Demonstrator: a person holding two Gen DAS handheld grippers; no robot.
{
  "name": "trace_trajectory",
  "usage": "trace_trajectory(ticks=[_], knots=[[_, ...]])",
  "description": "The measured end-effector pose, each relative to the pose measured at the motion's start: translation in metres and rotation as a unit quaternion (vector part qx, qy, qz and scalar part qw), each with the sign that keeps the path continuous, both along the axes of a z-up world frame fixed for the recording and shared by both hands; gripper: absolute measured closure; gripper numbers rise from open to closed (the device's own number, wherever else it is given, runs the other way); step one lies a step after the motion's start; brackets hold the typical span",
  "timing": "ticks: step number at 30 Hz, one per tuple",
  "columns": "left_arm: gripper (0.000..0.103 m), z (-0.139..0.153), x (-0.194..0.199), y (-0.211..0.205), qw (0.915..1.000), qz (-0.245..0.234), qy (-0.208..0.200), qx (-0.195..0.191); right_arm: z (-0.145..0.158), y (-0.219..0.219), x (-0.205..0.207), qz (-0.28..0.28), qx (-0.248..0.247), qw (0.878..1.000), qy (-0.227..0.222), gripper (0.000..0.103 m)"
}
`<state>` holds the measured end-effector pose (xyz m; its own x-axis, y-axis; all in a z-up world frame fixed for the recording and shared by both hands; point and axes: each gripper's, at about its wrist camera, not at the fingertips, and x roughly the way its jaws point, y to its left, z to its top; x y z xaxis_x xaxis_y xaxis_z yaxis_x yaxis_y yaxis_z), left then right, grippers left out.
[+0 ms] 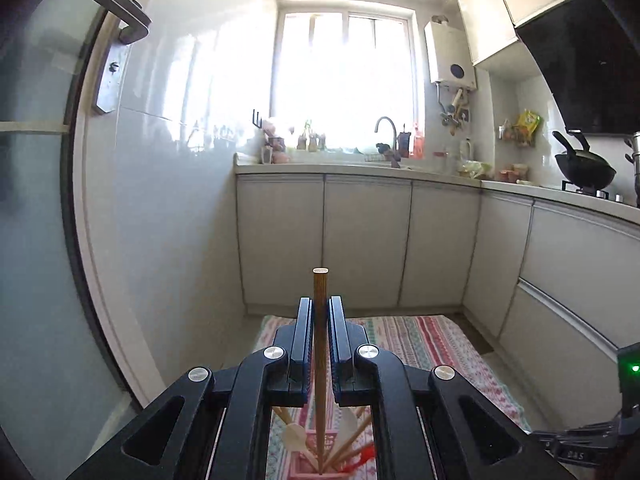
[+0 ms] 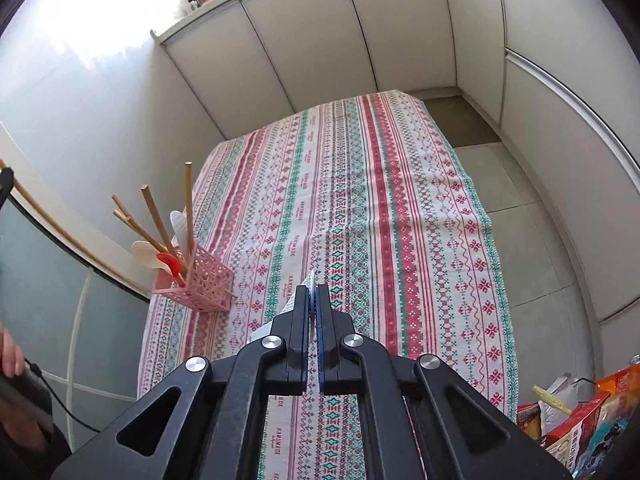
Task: Organize utensils
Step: 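Lift the chopstick upright into the pink holder and open the left gripper, then lower the white spoon into the pink holder and open the right gripper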
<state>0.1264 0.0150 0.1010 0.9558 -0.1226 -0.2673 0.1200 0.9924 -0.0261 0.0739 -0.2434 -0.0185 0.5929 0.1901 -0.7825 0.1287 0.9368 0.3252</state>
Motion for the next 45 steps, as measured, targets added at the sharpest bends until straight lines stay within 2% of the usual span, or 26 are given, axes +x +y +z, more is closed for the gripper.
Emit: trace_trajectory(ticks=[3,9,13,17,20,21,24,26,28,32,36,40,45], knots=[[0.096,-0.014,0.012,-0.003,0.9998,0.007,-0.002,0.018,0.000,0.002,0.001,0.001,-0.002,1.000,0.000,0.101],[0.096,-0.050,0.034,0.005,0.9997,0.016,0.017,0.003,-0.001,0.004,0.003,0.001,-0.006,1.000,0.001,0.101],[0.096,-0.072,0.043,0.011,0.9991,0.010,0.032,-0.026,0.001,0.005,0.003,0.000,-0.009,1.000,-0.005,0.101],[0.095,-0.092,0.050,0.008,0.9982,-0.001,0.057,-0.019,0.009,0.009,0.000,0.003,-0.014,1.000,-0.020,0.100],[0.093,-0.102,0.057,0.007,0.9943,-0.019,0.102,-0.027,0.020,0.013,-0.004,0.005,-0.021,0.999,-0.037,0.100],[0.088,-0.103,0.057,0.009,0.9931,-0.021,0.110,-0.032,0.025,0.014,-0.006,0.006,-0.022,0.999,-0.045,0.100],[0.060,-0.100,0.047,0.017,0.9901,-0.023,0.128,-0.054,0.046,0.018,-0.016,0.009,-0.028,0.997,-0.074,0.100],[0.052,-0.097,0.036,0.026,0.9880,-0.011,0.141,-0.063,0.063,0.024,-0.023,0.013,-0.035,0.995,-0.097,0.100],[0.043,-0.098,0.028,0.036,0.9822,0.000,0.172,-0.075,0.078,0.033,-0.029,0.025,-0.041,0.992,-0.116,0.100],[0.035,-0.113,0.013,0.055,0.9703,0.031,0.229,-0.071,0.102,0.066,-0.032,0.055,-0.066,0.987,-0.140,0.101],[0.027,-0.137,0.009,0.075,0.9549,0.054,0.282,-0.075,0.112,0.109,-0.019,0.091,-0.092,0.982,-0.139,0.101],[0.027,-0.159,0.018,0.092,0.9390,0.056,0.331,-0.074,0.111,0.157,0.009,0.116,-0.146,0.974,-0.131,0.101],[0.027,-0.168,0.024,0.101,0.9284,0.052,0.357,-0.088,0.082,0.205,0.054,0.128,-0.228,0.960,-0.099,0.101]])
